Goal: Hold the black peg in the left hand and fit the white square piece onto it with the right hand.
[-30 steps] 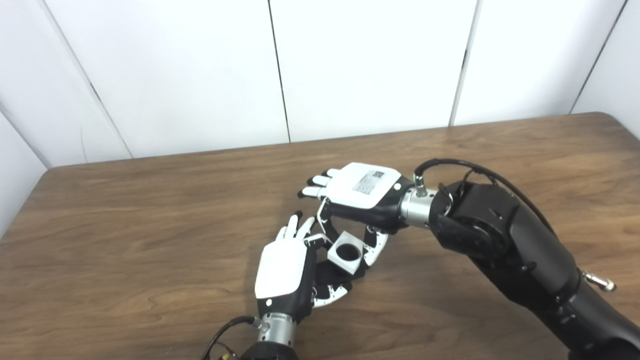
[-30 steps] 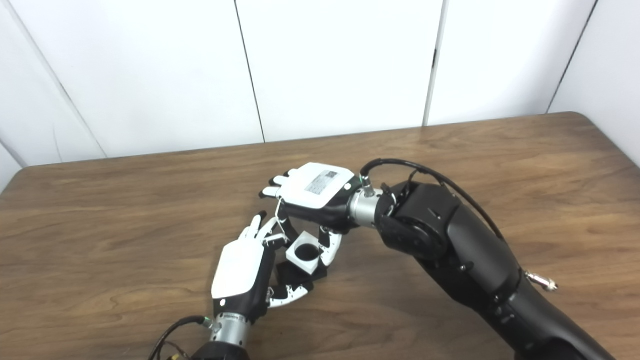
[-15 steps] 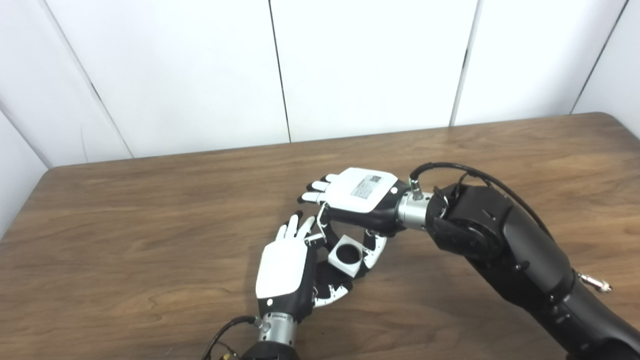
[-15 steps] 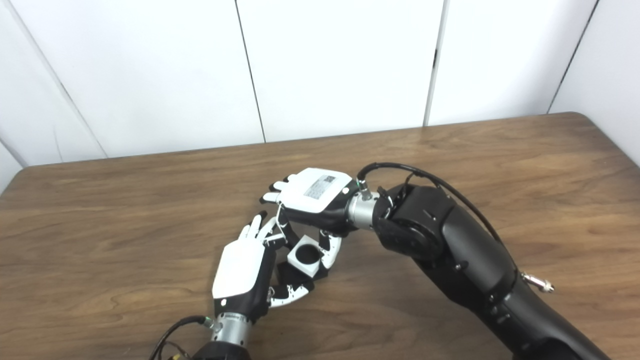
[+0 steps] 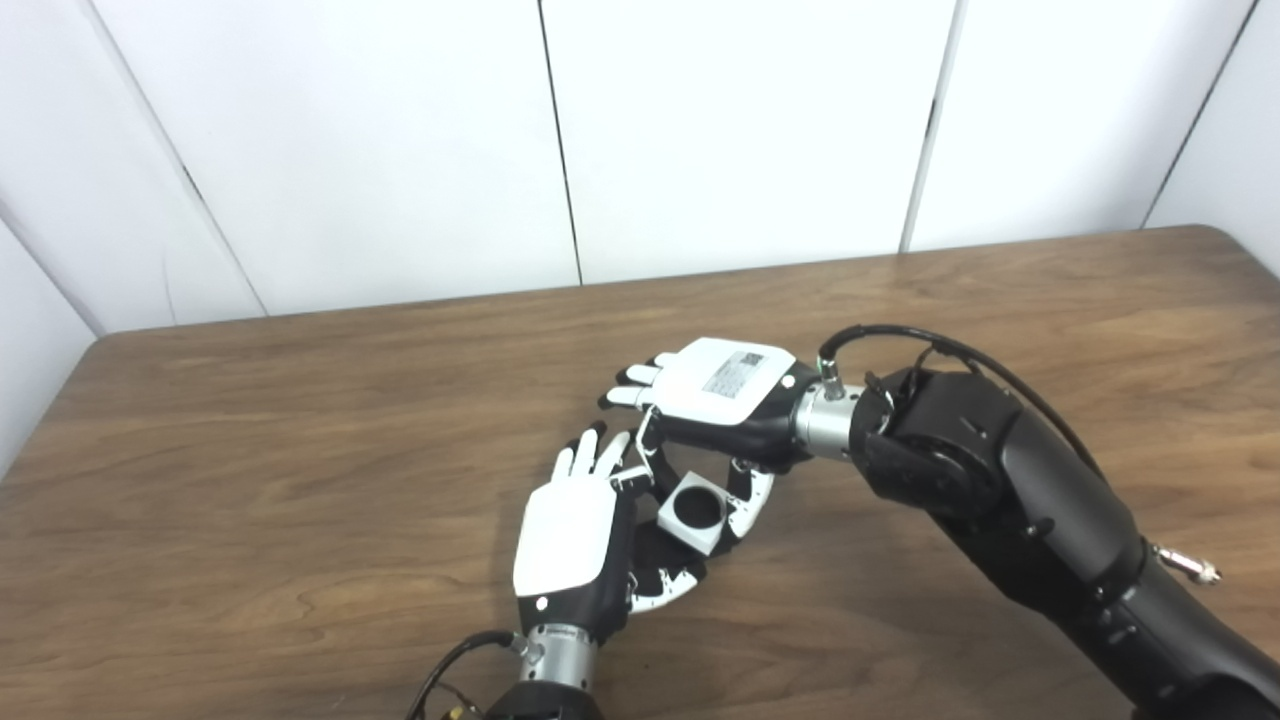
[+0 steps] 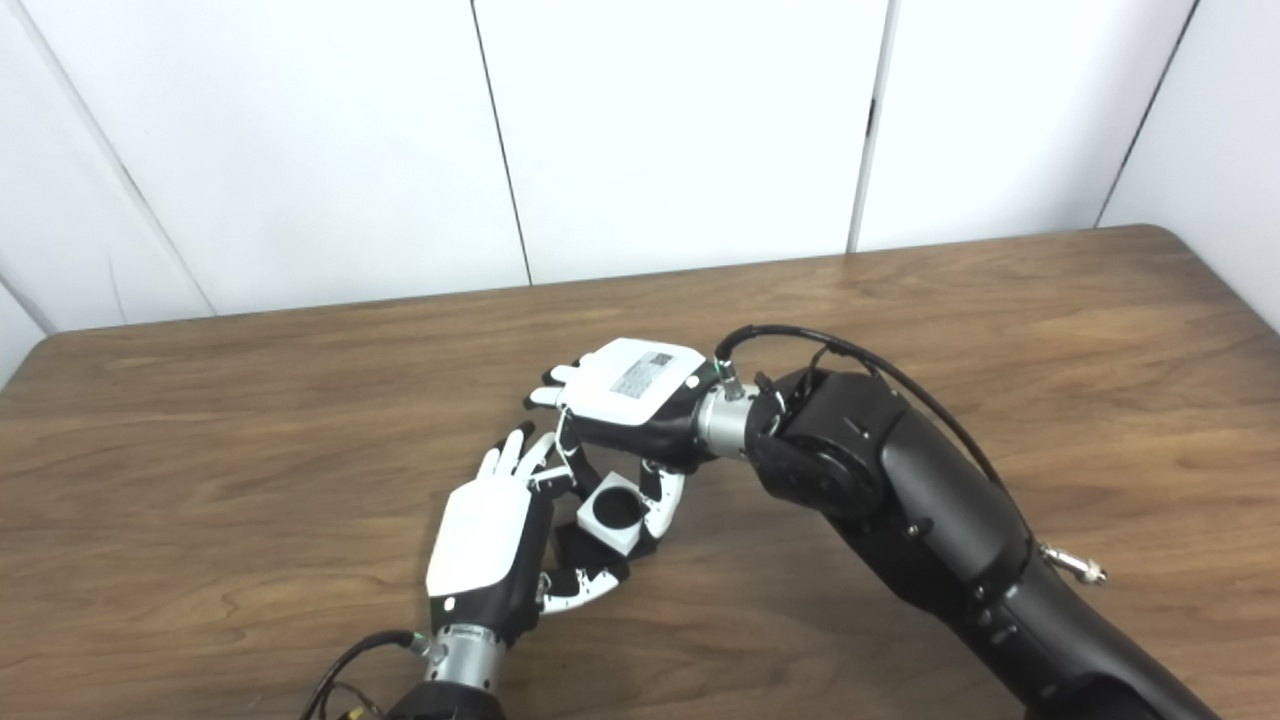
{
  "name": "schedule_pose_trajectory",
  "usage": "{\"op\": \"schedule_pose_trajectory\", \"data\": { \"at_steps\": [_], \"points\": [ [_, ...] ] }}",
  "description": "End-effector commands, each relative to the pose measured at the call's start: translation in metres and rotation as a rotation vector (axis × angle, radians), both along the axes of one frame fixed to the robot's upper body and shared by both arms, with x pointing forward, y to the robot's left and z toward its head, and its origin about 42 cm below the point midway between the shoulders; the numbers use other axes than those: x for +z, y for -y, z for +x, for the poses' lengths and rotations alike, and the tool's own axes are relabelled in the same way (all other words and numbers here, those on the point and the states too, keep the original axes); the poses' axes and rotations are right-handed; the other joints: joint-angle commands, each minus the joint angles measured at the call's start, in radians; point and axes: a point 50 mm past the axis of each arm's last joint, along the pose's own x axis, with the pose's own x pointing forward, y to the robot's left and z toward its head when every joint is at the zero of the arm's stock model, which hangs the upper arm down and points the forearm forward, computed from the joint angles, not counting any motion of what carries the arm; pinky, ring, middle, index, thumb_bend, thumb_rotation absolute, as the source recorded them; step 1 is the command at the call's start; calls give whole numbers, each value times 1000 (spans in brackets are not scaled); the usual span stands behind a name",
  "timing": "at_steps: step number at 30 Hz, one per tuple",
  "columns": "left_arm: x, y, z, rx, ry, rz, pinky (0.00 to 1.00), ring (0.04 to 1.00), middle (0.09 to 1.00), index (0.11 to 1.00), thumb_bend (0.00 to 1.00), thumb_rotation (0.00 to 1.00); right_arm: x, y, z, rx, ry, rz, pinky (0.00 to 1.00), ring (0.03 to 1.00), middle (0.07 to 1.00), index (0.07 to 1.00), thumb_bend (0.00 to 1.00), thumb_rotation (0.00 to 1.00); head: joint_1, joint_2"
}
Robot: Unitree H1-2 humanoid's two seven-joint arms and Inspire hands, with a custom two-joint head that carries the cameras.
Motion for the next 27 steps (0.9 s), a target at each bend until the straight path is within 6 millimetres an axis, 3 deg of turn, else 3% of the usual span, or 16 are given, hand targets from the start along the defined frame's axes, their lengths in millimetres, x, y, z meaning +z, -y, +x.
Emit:
{"op": "schedule_pose_trajectory", "data": {
  "at_steps": [1, 10, 11, 12, 14, 18, 27],
  "points": [
    [-6, 2, -2, 13, -53, 6, 1000, 1000, 935, 494, 504, 67, 16, 1, 4, 13, 65, 8, 965, 1000, 973, 491, 524, 132, 2, 0],
    [-7, 4, -1, 16, -64, 1, 1000, 1000, 933, 494, 506, 72, 15, 6, 6, -10, 47, 12, 954, 1000, 955, 493, 524, 157, 7, -3],
    [-7, 3, -1, 17, -65, 2, 1000, 1000, 932, 495, 507, 76, 15, 6, 6, -13, 43, 8, 957, 1000, 954, 554, 756, 239, 7, -3],
    [-7, 4, -1, 17, -66, 6, 1000, 1000, 931, 495, 508, 79, 16, 6, 6, -14, 42, 4, 958, 1000, 954, 576, 834, 270, 7, -2],
    [-7, 3, -1, 18, -65, 10, 999, 1000, 931, 601, 651, 267, 16, 7, 6, -14, 42, 0, 953, 1000, 955, 595, 898, 299, 7, -2],
    [-9, 4, -2, 20, -58, 13, 981, 1000, 924, 634, 736, 348, 17, 8, 7, -16, 35, 2, 956, 1000, 959, 601, 912, 314, 11, -1],
    [-9, 3, -3, 35, -82, -10, 998, 1000, 936, 680, 799, 377, 19, 7, 6, -12, 34, 14, 941, 1000, 958, 596, 918, 317, 15, 1]
  ]
}}
